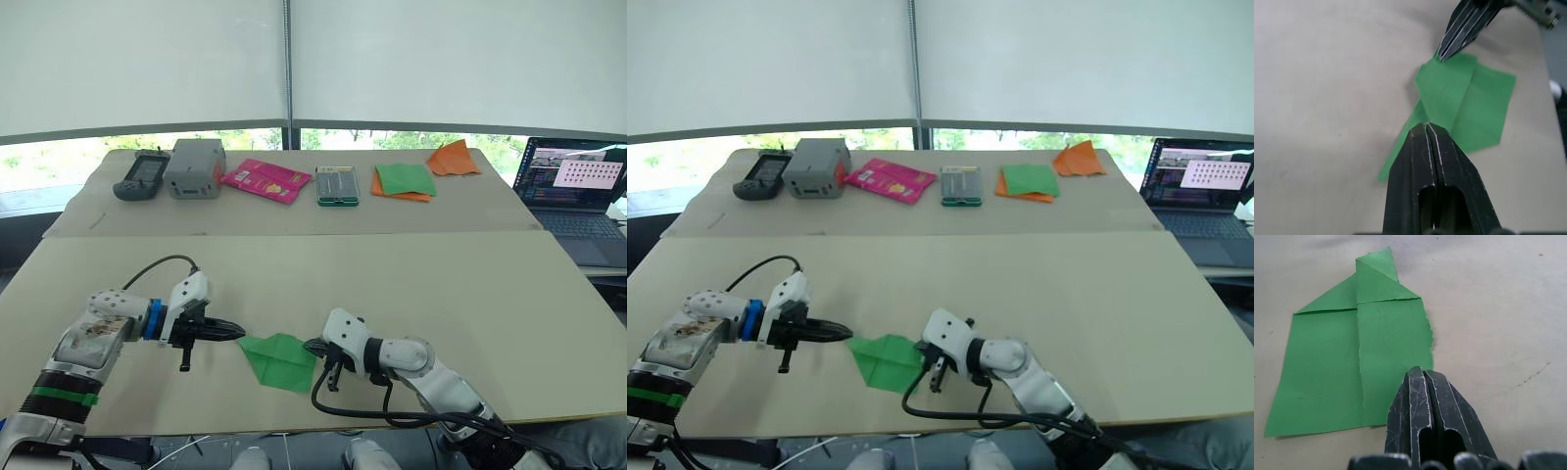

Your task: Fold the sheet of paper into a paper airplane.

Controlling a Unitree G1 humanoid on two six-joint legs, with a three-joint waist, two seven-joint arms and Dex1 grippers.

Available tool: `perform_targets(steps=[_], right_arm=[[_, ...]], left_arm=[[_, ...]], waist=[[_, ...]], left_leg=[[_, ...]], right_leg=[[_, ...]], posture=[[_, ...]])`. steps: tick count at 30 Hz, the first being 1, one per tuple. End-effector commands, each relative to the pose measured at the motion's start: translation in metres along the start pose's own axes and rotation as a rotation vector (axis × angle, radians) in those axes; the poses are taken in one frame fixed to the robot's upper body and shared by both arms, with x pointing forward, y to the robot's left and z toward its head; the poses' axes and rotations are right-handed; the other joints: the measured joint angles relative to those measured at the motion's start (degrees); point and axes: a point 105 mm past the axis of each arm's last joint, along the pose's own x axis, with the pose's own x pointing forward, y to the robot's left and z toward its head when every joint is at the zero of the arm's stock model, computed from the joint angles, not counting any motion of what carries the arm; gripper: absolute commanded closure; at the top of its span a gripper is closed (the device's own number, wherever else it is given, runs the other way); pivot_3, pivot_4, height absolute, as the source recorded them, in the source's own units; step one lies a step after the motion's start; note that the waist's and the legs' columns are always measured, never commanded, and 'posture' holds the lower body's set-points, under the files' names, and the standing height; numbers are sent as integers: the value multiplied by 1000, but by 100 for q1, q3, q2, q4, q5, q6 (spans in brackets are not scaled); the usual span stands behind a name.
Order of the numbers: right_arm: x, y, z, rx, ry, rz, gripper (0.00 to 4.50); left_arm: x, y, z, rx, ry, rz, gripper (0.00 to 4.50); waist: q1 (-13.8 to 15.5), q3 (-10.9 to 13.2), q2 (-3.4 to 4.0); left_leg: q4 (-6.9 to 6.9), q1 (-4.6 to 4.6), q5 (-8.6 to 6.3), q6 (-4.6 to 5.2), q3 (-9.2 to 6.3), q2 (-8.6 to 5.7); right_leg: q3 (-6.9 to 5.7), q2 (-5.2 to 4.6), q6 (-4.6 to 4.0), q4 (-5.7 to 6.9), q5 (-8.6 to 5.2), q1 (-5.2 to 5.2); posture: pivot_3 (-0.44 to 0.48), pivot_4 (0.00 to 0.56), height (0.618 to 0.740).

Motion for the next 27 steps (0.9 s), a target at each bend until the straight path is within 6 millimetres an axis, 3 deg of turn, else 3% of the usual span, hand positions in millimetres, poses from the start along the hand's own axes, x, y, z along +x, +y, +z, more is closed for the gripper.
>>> perform_targets(steps=[1,9,14,27], right_arm=[[2,7,-32,45,121,14,4500],[1,6,-31,48,122,8,4500],[0,6,-30,49,122,4,4500],[6,-8,6,8,30,22,4500]], left_arm=[[10,-5,9,33,-28,-24,4459],[26,-6,-21,99,85,-37,4459],[33,0,-24,124,94,-9,4459],[35,-9,-49,129,185,-66,4459]], waist=[[0,0,0],[-2,-2,0],[12,-2,1],[1,-19,20]], left_leg=[[0,0,0,0,0,0],[0,1,0,0,0,-1],[0,1,0,0,0,-1],[0,2,-1,-1,0,-1]], right_leg=[[0,0,0,0,0,0],[0,0,0,-1,0,1],[0,-1,0,-1,0,2],[1,-1,0,-3,0,3]], posture=[[0,150,740],[0,150,740],[0,150,740],[0,150,740]])
